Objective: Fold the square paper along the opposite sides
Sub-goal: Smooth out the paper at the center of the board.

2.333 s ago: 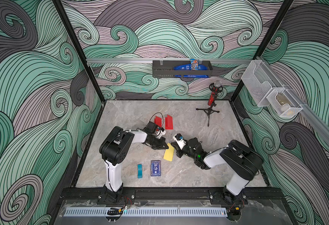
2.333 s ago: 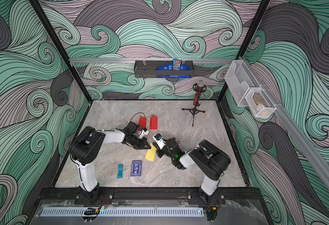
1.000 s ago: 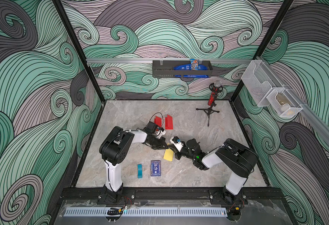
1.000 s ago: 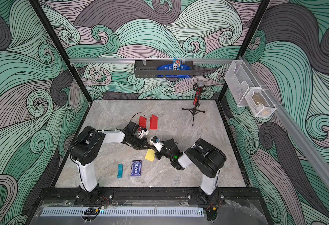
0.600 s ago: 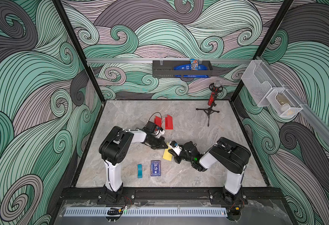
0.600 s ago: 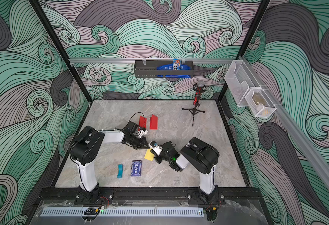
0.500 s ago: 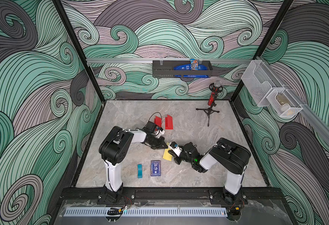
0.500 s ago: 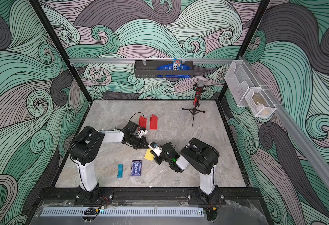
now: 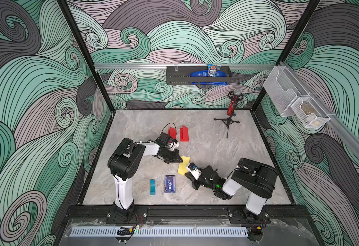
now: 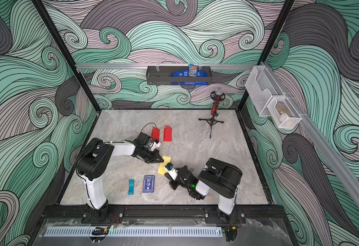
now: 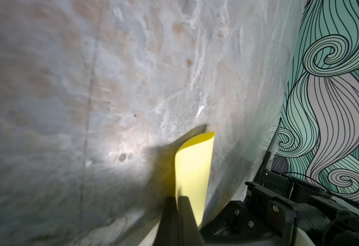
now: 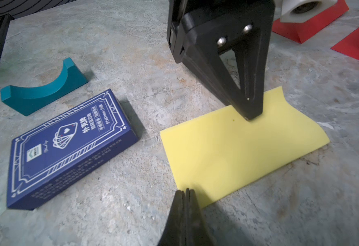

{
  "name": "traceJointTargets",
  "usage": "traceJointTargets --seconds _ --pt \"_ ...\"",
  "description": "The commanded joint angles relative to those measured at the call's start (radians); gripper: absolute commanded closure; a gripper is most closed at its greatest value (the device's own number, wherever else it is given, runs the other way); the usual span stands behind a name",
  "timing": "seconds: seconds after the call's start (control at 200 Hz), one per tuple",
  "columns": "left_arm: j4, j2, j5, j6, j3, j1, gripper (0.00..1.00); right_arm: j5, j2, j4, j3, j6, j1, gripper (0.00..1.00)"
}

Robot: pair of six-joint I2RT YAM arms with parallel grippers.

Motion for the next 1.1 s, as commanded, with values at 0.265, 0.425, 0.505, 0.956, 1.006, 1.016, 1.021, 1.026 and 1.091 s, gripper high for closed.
traceJointTargets --seconds 0.265,0.425,0.505,0.956,1.006,1.016,1.021,1.026,1.091 --pt "-0.075 0.019 -0.206 0.018 -0.033 0.027 1.0 -0.006 -0.229 -0.274 -0.013 -0.016 0.003 1.0" --pt "-0.075 0.009 -0.205 0.018 -0.033 0.019 1.0 -0.06 -0.224 -0.143 0.049 -0.029 -0.102 1.0" --pt "-0.075 0.01 -0.202 0.017 -0.033 0.02 1.0 -0.073 -0.131 -0.156 0.134 -0.058 -0.15 1.0" --pt "-0.079 0.015 -0.203 0.016 -0.041 0.015 1.0 -0.086 0.208 -0.135 0.308 -0.097 -0.226 1.0" --pt "-0.079 0.013 -0.203 0.017 -0.042 0.015 1.0 -0.073 0.214 -0.123 0.291 -0.087 -0.239 1.0" --pt "-0.079 0.013 -0.203 0.016 -0.042 0.016 1.0 -0.07 0.215 -0.12 0.288 -0.086 -0.241 1.0" --pt "-0.079 0.013 -0.203 0.017 -0.042 0.016 1.0 -0.068 0.215 -0.119 0.285 -0.086 -0.243 1.0" --pt "-0.079 0.013 -0.203 0.017 -0.042 0.015 1.0 -0.068 0.214 -0.119 0.283 -0.087 -0.244 1.0" --pt "-0.079 0.012 -0.205 0.017 -0.042 0.015 1.0 -0.044 0.206 -0.112 0.265 -0.084 -0.261 1.0"
